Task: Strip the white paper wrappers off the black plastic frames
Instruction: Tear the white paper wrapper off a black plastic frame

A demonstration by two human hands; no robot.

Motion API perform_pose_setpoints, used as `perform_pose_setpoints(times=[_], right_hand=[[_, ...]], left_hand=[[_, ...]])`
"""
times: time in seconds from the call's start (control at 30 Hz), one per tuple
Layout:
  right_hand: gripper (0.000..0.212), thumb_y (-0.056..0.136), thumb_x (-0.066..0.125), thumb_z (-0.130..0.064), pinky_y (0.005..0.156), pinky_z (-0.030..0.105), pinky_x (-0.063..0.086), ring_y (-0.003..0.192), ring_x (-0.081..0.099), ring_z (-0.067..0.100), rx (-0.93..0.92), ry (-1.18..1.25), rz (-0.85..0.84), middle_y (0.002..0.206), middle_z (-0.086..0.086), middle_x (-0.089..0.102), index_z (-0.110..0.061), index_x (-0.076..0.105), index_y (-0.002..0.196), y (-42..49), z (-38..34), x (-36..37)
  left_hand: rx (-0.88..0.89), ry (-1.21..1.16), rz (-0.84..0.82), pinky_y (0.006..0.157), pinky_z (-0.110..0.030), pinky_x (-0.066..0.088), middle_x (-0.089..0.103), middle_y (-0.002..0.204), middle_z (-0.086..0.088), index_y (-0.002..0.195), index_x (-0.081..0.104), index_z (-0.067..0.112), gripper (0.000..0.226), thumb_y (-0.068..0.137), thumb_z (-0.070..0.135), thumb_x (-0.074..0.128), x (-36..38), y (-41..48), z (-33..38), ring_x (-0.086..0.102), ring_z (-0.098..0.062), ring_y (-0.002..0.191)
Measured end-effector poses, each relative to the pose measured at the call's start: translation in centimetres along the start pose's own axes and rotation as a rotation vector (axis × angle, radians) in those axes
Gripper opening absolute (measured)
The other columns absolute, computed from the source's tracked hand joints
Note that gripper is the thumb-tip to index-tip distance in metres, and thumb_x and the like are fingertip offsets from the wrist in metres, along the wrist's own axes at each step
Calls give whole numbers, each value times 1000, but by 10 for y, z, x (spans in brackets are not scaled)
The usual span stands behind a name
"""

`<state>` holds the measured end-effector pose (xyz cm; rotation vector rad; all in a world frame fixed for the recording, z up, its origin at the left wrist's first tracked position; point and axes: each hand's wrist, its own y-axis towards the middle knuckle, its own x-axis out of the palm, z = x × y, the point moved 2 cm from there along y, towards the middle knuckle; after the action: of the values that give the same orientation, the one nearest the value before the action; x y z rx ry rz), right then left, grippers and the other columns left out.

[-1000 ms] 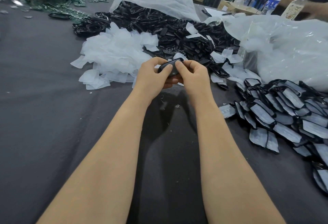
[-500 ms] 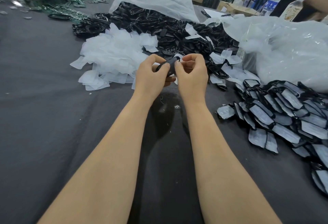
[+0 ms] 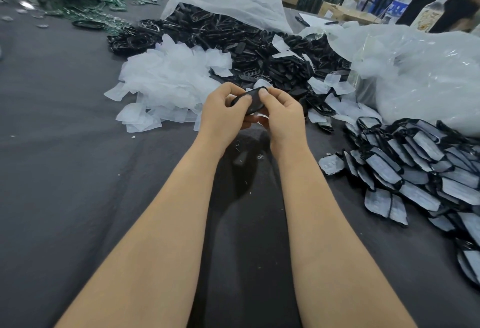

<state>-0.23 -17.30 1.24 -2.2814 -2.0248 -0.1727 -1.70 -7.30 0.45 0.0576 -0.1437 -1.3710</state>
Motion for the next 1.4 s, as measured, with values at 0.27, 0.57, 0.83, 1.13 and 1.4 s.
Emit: perform_pose_setpoints(times=[0.27, 0.57, 0.83, 1.13, 1.4], right_hand=[[11, 88, 59, -2, 71, 34, 48, 82, 58, 21, -38, -90, -13, 87, 10, 61, -13, 57, 88, 2, 3, -2], [21, 91, 55, -7, 60, 19, 43, 63, 49, 9, -84, -116, 70, 71, -3, 57, -20, 60, 76, 5, 4, -6], [10, 90, 58, -11, 84, 40, 51, 78, 58, 17, -139, -334, 23, 78, 2, 63, -17, 62, 83, 9, 6, -7], [15, 90, 59, -11, 77, 36, 50, 65, 55, 12, -80, -226, 81, 66, -2, 60, -20, 60, 78, 10, 9, -10], [17, 90, 60, -6, 83, 41, 56, 79, 68, 25, -109, -322, 30, 84, 8, 67, -20, 55, 82, 9, 9, -9]], left_hand=[[-7, 21, -3, 58, -21, 55, 67, 75, -2, 75, 54, 23, 21, 93, 11, 55, 0, -1, 0, 68, -12, 59], [-14, 13, -22, 56, -19, 54, 67, 79, -3, 79, 54, 20, 18, 95, 11, 53, 3, 0, -1, 68, -10, 58], [-16, -54, 36, 67, -23, 58, 65, 74, 3, 84, 58, 23, 18, 95, 9, 55, 0, 3, -5, 69, -9, 62], [-28, 60, 27, 61, -21, 57, 67, 71, -4, 98, 55, 9, 2, 96, 9, 54, -1, 4, -8, 66, -5, 57], [-27, 61, 60, 69, -26, 60, 70, 89, -17, 107, 56, 7, 13, 94, 8, 57, 0, 3, -8, 69, -17, 67]])
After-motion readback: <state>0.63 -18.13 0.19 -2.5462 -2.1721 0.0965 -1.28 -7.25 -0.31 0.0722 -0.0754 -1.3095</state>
